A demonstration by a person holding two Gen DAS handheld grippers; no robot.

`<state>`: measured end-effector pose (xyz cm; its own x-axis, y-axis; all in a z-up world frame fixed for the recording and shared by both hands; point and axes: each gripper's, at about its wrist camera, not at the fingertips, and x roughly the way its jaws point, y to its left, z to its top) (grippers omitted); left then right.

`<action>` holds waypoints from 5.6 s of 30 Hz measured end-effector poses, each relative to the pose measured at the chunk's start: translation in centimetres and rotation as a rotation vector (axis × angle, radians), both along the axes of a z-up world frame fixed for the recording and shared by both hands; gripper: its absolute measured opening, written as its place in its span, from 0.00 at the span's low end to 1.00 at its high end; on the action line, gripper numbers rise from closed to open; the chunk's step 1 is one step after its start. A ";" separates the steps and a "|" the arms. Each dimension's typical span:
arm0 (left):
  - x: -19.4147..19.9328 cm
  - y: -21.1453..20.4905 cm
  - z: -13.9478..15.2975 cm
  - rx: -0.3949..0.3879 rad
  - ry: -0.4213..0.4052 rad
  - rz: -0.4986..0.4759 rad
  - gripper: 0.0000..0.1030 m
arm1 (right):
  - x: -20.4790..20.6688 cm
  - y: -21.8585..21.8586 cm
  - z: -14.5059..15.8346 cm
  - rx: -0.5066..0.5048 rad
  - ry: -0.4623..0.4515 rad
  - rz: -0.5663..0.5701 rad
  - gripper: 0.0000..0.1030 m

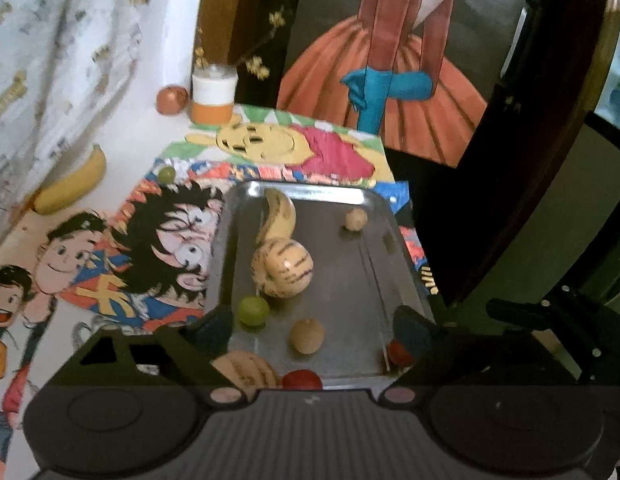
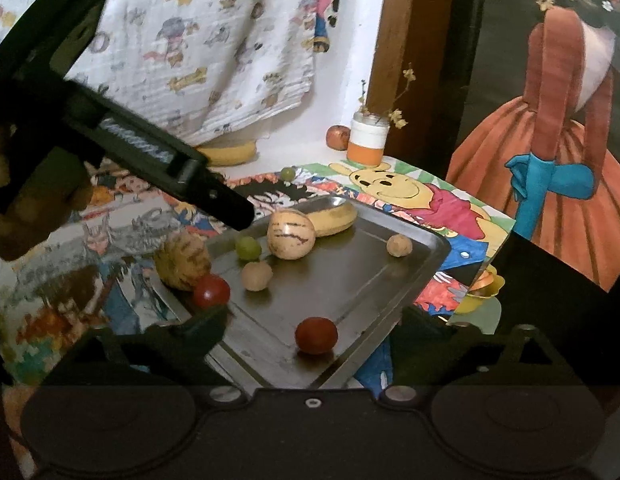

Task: Organize fruits
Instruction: 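Open the left gripper to drop the brown fruit while the right releases the tomato on the tray, then swing the left tool toward the banana beside the cloth while the right follows, then close the left gripper on the banana while the right grasps a green grape, then carry the banana with the left tool over the tray while the right carries the grape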

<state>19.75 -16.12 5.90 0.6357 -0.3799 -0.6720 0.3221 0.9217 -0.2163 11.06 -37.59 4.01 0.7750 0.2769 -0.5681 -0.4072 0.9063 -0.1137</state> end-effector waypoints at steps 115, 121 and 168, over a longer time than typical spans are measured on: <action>23.9 12.8 -8.0 0.537 -0.146 0.042 0.59 | 37.9 16.1 -4.7 -0.072 0.320 0.310 0.43; 25.0 13.4 -7.7 0.489 -0.091 0.038 0.56 | 38.4 16.3 -5.2 -0.045 0.339 0.293 0.31; 14.6 9.9 -2.0 -0.005 0.049 -0.088 0.34 | 23.7 8.3 2.8 0.124 0.216 0.108 0.27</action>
